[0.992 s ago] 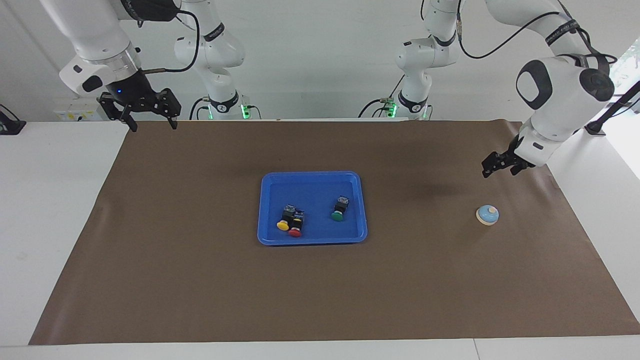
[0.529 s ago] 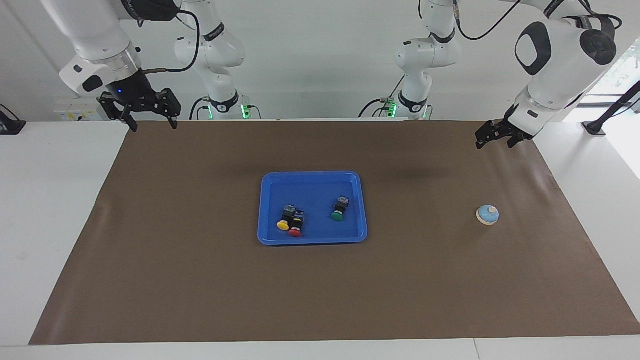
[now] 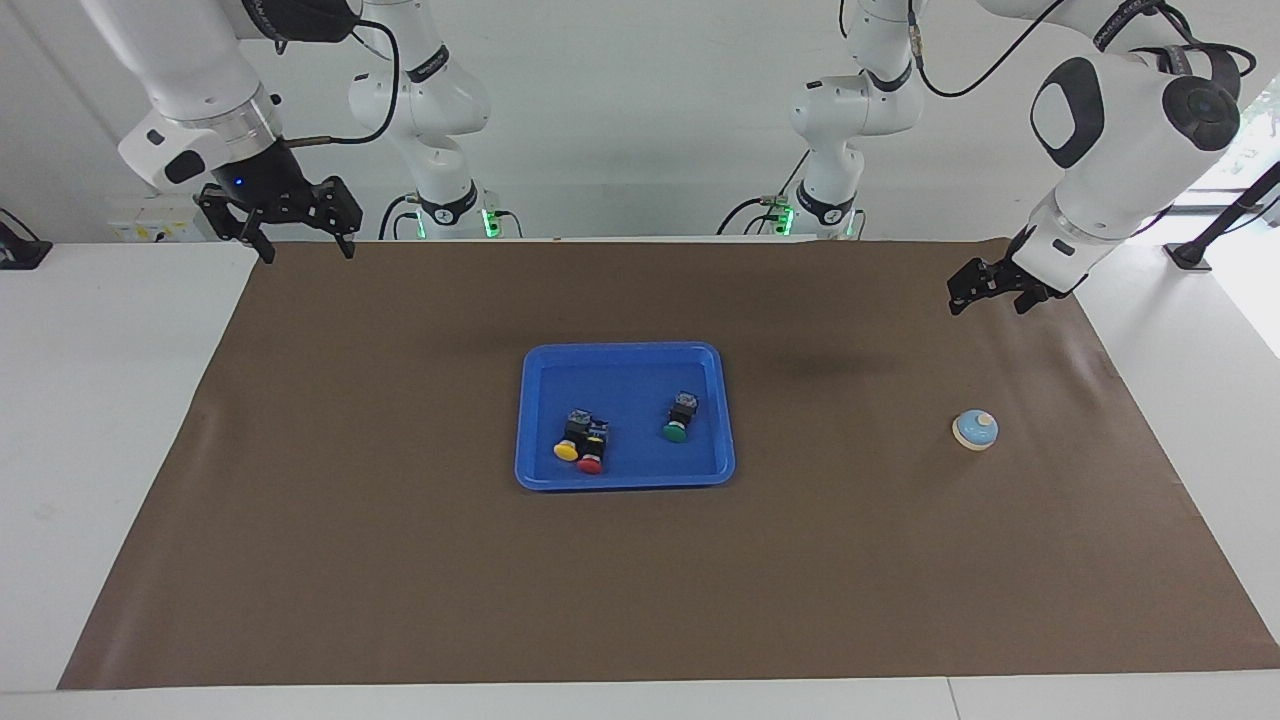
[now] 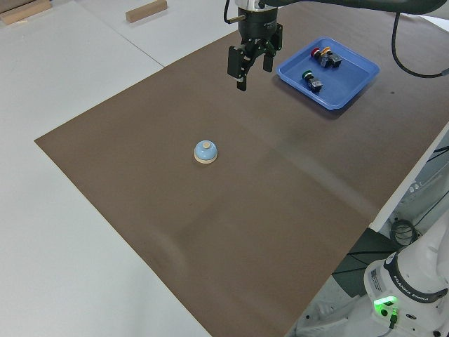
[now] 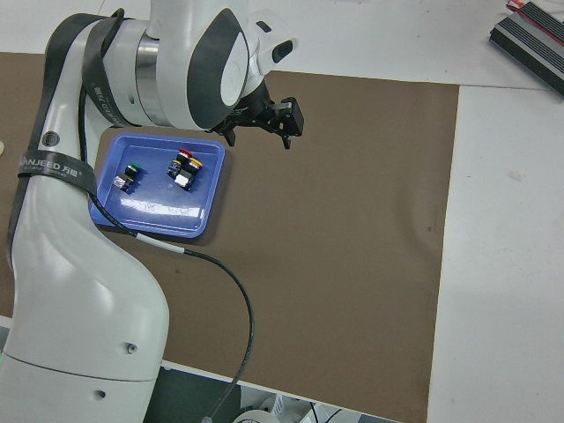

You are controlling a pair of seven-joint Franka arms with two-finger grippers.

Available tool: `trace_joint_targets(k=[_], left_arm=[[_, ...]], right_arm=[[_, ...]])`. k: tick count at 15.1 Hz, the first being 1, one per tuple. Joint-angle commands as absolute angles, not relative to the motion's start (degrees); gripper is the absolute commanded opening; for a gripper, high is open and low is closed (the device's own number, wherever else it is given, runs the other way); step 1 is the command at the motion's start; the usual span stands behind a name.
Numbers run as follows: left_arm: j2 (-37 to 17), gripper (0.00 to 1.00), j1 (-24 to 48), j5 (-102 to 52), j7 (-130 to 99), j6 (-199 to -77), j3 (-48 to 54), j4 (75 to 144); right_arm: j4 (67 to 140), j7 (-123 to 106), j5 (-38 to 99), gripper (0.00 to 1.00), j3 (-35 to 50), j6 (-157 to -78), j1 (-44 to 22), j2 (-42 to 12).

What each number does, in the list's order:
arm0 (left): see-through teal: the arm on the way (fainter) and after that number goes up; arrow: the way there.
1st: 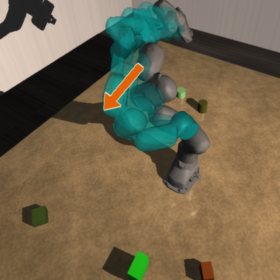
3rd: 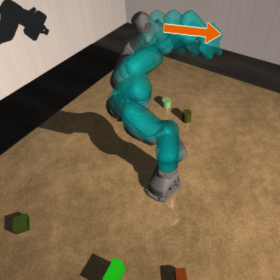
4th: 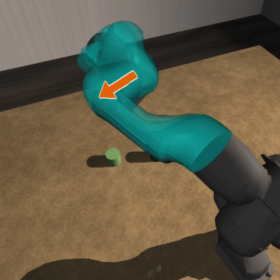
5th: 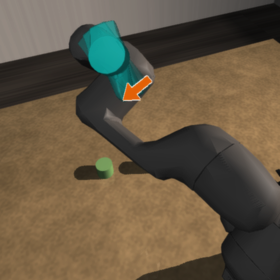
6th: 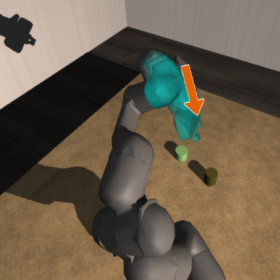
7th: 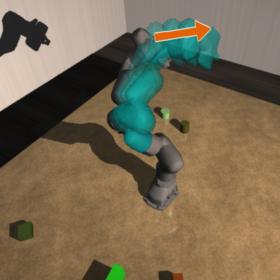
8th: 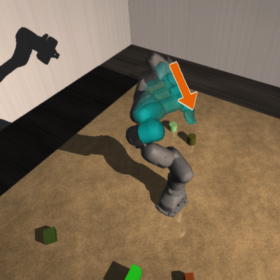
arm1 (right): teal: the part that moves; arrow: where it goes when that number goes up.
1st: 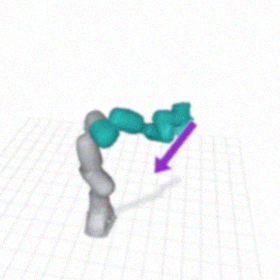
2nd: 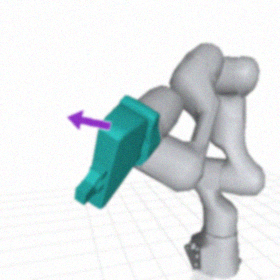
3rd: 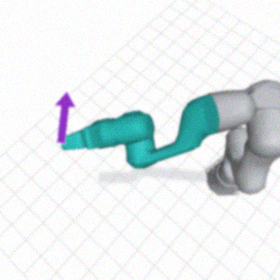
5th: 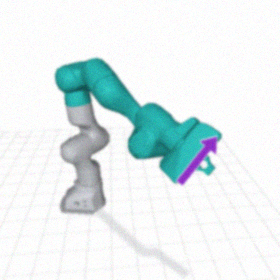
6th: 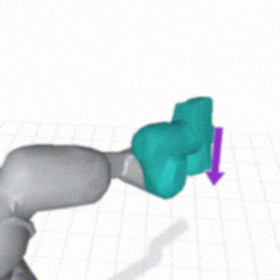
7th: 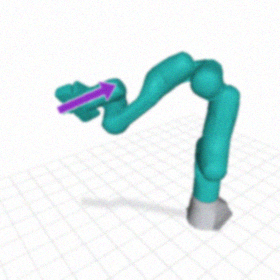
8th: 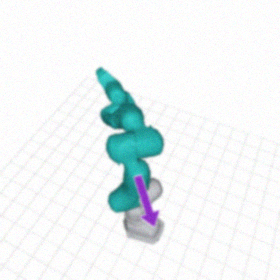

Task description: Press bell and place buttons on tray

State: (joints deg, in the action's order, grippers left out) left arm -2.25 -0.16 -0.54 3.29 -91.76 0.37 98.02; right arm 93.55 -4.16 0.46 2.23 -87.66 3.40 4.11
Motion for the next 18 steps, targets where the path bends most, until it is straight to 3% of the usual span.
trace_joint_targets(k=[1,18], left_arm=[[-2.0,1.0,0.8,-0.5,3.3,-90.4,-0.4,96.7],[-0.8,1.0,0.9,0.7,3.2,-90.4,0.1,94.6]], right_arm=[[93.8,-5.3,0.3,1.0,2.8,-87.1,4.3,4.4],[93.8,-5.3,0.3,1.0,2.8,-87.1,4.3,4.4]])
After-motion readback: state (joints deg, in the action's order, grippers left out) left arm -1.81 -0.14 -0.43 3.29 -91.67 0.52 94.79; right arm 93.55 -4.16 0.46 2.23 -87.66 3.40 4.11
